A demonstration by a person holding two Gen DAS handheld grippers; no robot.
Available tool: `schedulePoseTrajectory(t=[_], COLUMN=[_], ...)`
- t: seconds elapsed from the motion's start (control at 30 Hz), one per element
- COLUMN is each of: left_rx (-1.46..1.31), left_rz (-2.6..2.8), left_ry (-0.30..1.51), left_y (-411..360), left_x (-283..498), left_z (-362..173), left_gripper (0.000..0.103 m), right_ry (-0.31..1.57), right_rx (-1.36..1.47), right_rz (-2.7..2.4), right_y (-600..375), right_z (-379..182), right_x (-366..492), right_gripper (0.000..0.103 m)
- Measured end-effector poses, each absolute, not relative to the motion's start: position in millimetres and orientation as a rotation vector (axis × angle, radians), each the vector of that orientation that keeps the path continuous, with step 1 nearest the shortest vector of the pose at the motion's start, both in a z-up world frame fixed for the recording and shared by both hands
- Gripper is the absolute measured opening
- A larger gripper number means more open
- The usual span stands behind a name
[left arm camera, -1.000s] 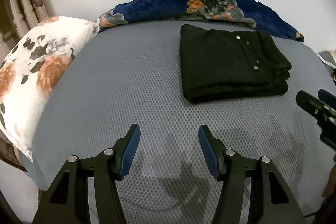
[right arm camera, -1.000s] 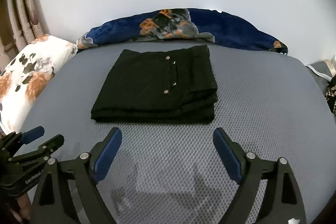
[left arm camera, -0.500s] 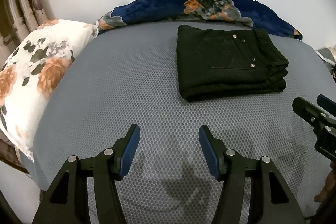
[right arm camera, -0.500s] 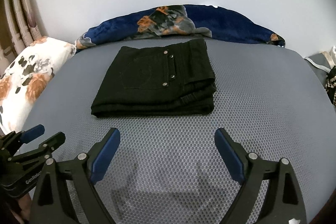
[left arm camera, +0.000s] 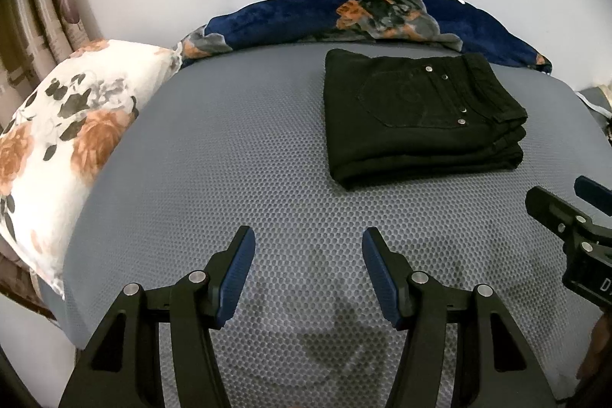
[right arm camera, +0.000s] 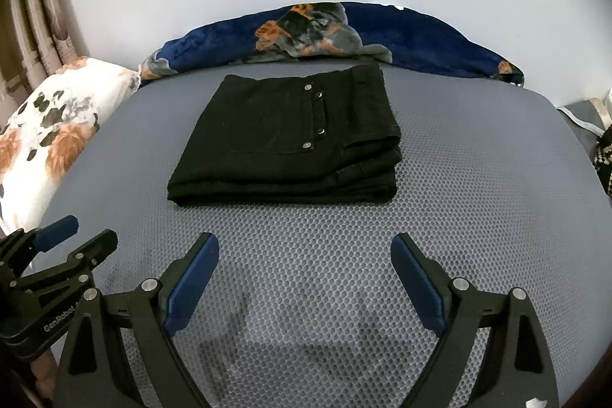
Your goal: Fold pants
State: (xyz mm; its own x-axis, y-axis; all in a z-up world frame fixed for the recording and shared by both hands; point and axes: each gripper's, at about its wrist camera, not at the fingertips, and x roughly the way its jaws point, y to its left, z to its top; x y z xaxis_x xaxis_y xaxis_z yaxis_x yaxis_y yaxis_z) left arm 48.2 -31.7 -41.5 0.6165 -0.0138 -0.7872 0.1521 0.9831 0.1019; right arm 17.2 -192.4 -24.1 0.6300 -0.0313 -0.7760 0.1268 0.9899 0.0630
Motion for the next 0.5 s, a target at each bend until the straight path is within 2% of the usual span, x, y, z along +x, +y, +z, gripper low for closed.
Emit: schedulePoseTrajectory(t=[0.5], left_rx=[0.162], left_rz=[-0.100], left_ry=[0.902], left_y=[-30.8], left_x=[48.0], left_z=[-42.3], left_gripper=[0.059], right_ry=[0.911], right_rx=[0.122], right_rz=[-0.085], right_y=[-191.2], right_z=[-30.0], right_x=[18.0], right_gripper=[0.090])
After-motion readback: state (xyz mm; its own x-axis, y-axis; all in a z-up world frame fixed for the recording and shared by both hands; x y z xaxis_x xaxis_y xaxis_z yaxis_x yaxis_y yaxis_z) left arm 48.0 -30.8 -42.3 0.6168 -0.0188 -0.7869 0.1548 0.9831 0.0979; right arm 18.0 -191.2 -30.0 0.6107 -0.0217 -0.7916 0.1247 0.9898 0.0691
